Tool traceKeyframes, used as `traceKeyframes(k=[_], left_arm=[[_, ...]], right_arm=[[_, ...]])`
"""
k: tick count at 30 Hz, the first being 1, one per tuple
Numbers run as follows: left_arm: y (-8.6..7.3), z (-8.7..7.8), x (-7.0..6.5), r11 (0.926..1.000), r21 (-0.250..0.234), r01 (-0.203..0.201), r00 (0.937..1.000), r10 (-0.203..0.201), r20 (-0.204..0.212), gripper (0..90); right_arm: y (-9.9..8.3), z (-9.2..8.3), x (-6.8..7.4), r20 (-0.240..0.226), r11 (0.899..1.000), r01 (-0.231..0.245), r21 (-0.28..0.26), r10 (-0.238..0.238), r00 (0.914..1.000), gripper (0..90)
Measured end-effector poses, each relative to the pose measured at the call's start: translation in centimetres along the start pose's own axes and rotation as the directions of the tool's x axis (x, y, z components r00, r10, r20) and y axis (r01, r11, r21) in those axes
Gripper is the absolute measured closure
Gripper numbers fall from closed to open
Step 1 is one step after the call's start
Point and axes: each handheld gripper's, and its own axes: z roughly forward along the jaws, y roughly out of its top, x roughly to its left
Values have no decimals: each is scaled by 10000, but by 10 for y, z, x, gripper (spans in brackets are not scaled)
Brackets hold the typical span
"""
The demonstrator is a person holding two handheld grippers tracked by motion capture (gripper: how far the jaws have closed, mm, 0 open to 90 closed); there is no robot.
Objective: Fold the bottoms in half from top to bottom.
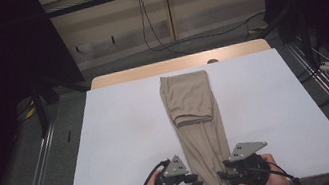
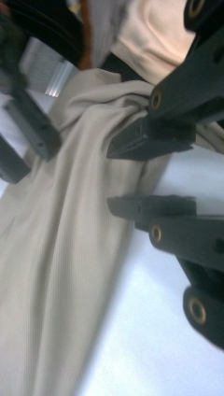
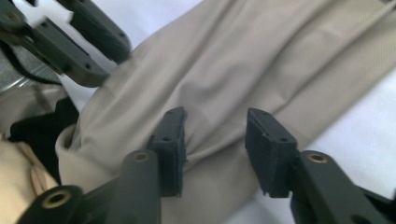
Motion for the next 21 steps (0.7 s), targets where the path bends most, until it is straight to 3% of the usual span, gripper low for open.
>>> traceKeyframes(k=[1, 2, 3, 5, 7, 10, 15, 20, 21], left_arm=[[2, 3, -4, 9993, 101, -350, 9992, 352, -196, 679], [4, 6, -8, 9958, 252, -880, 9951, 890, -433, 683], [5, 7, -11, 9913, 336, -1272, 9894, 1292, -669, 691], [4, 8, -12, 9936, 431, -1043, 9928, 1066, -541, 808], [3, 5, -10, 9958, 484, -772, 9956, 796, -495, 898], [1, 0, -9, 9974, 467, -557, 9974, 577, -432, 900], [2, -11, -11, 9980, 371, -519, 9971, 539, -536, 900], [-2, -12, -15, 9971, 649, -402, 9974, 439, -565, 900], [-3, -15, -13, 9913, 1041, -810, 9946, 872, -570, 900]], right_arm=[[-2, 0, 0, -3, 10000, -54, 64, 54, 10000, 654], [-4, 1, -1, -103, 9998, -44, 184, 46, 9999, 737], [-5, 1, 0, -137, 9999, 1, 152, 1, 9999, 753], [-5, 0, -1, -365, 9999, 5, 166, 1, 9993, 877], [-6, -3, -2, -364, 9998, -10, 201, 18, 9993, 889], [-8, -8, -5, -367, 9997, -228, 107, 231, 9991, 893], [-11, -18, -9, -269, 9991, -401, -97, 399, 9988, 894], [-18, -26, -12, -45, 9990, -450, 4, 450, 9990, 894], [-20, -26, -12, -99, 9986, -522, 30, 522, 9986, 893]])
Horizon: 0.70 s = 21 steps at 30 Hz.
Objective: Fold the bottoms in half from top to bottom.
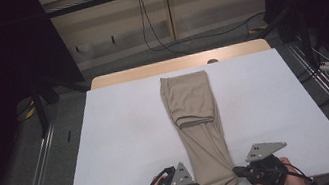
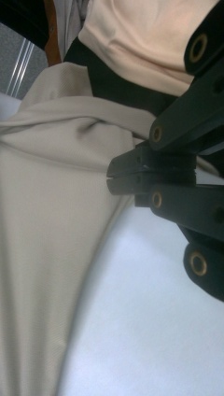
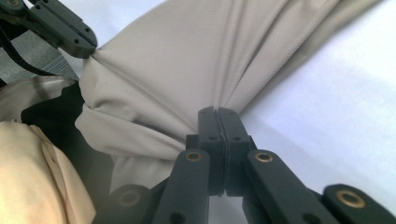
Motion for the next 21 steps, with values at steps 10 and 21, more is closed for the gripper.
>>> traceKeyframes(k=[10, 21], left_arm=[[-12, 0, -5, 9984, 61, 569, 9977, -571, 365, 900], [7, -9, 44, 9825, -1557, 1024, 9875, -1192, -1027, 488]], right_arm=[[-12, -6, 1, 309, 9980, 11, 639, -31, 9995, 900], [29, 5, -22, 331, 9957, 598, -700, -576, 9978, 672]])
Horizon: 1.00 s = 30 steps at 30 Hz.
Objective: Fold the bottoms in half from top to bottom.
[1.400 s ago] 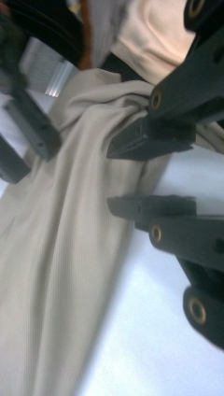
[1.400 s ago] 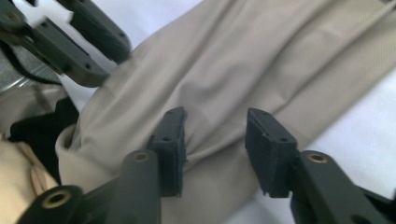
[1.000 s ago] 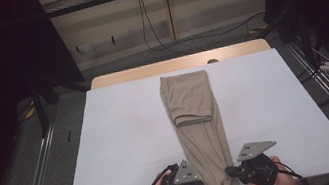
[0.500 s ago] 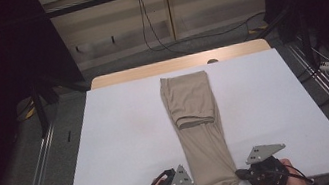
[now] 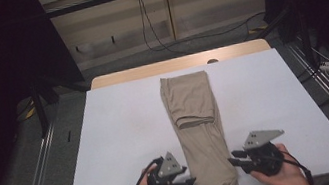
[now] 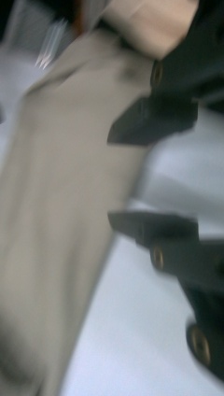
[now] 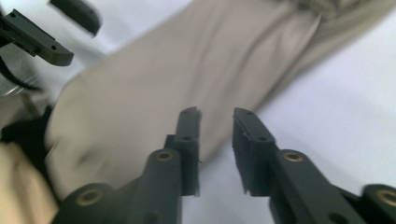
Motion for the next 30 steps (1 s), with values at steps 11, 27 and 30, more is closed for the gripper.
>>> traceKeyframes(k=[11, 27, 30], left_arm=[[45, 46, 99, 9921, -976, 788, 9841, -931, -1511, 379], [52, 75, 128, 9901, -1019, 970, 9843, -1106, -1373, 726], [55, 81, 127, 9919, -914, 887, 9845, -1013, -1433, 788]], right_arm=[[70, 65, -70, 645, 9992, -40, -390, 65, 9979, 512], [77, 98, -91, 1003, 9996, 240, -159, -223, 9947, 787], [75, 99, -92, 782, 9996, 215, -161, -202, 9967, 741]])
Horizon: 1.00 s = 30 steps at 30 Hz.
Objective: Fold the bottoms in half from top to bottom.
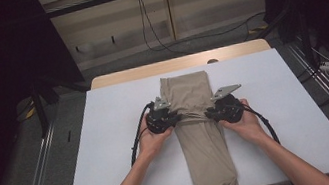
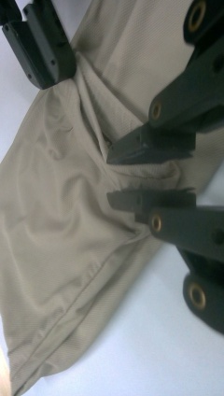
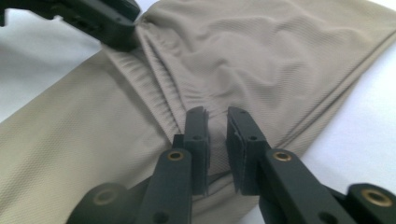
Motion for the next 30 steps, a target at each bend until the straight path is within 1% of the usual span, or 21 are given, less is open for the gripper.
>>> traceKeyframes(k=[2, 3, 5, 7, 9, 11, 14, 15, 16, 18, 19, 20, 22, 23, 24, 25, 26, 27, 28, 29, 30], left_arm=[[1, 3, 1, 10000, 47, 85, 9999, -85, 79, 806], [1, 4, 2, 9999, 105, -11, 10000, 10, 98, 811], [2, 6, 4, 9998, 107, 194, 9994, -197, 269, 818], [2, 6, 6, 9995, 120, 284, 9989, -288, 365, 825], [3, 6, 7, 9991, 179, 393, 9984, -400, 410, 826], [2, 7, 9, 9981, 111, 612, 9969, -617, 481, 827], [2, 7, 11, 9976, 118, 677, 9960, -683, 570, 824], [2, 7, 10, 9974, 117, 715, 9957, -720, 579, 816], [2, 7, 10, 9975, 116, 699, 9962, -704, 515, 798], [1, 10, 8, 9969, 221, 750, 9965, -758, 365, 683], [0, 9, 7, 9971, 219, 724, 9968, -731, 324, 645], [0, 9, 7, 9973, 122, 722, 9972, -725, 205, 633], [0, 7, 7, 9986, 95, 521, 9986, -521, -41, 589], [-1, 7, 8, 9982, 58, 603, 9980, -604, 174, 592], [-2, 8, 8, 9977, 31, 679, 9971, -680, 332, 629], [-3, 8, 7, 9982, 5, 606, 9978, -606, 287, 668], [-3, 7, 7, 9989, 55, 462, 9981, -464, 413, 718], [-2, 5, 4, 9995, 90, 300, 9992, -302, 270, 785], [0, 3, 3, 9995, 130, 299, 9992, -302, 266, 844], [0, -1, 1, 9993, 55, 375, 9988, -377, 312, 863], [1, -4, 0, 9994, 18, 342, 9989, -343, 331, 869]], right_arm=[[1, -2, 1, -204, 9999, 105, -78, -106, 9997, 591], [1, -3, 2, -206, 9998, 196, -101, -198, 9996, 545], [0, -3, 4, -91, 9993, 373, -14, -373, 9993, 549], [-1, 0, 3, 104, 9988, 480, 44, -481, 9988, 507], [-1, 2, 3, 383, 9986, 525, 28, -526, 9979, 541], [0, 3, 4, 371, 9974, 724, 1, -723, 9967, 552], [0, 5, 6, 482, 9956, 942, 13, -941, 9944, 631], [0, 5, 5, 507, 9953, 969, 23, -969, 9940, 696], [1, 5, 4, 492, 9963, 861, 13, -860, 9951, 755], [1, 4, 2, 418, 9985, 541, -95, -537, 9977, 802], [1, 4, 0, 411, 9988, 473, -148, -467, 9981, 819], [2, 3, -1, 365, 9990, 420, -139, -415, 9985, 827], [2, 2, -3, 286, 9995, 259, -190, -253, 9993, 835], [1, 2, -4, 189, 9996, 168, -208, -164, 9997, 837], [2, 2, -5, 141, 9997, 53, -240, -49, 9999, 839], [2, 2, -6, 80, 9996, -19, -287, 21, 10000, 840], [2, 1, -6, -22, 9993, -152, -337, 151, 9999, 840], [2, 0, -7, -82, 9989, -220, -404, 217, 9997, 841], [3, -2, -6, -184, 9983, -314, -491, 305, 9994, 841], [4, -3, -5, -225, 9977, -336, -581, 323, 9992, 841], [6, -7, -3, -208, 9977, -289, -615, 277, 9994, 841]])
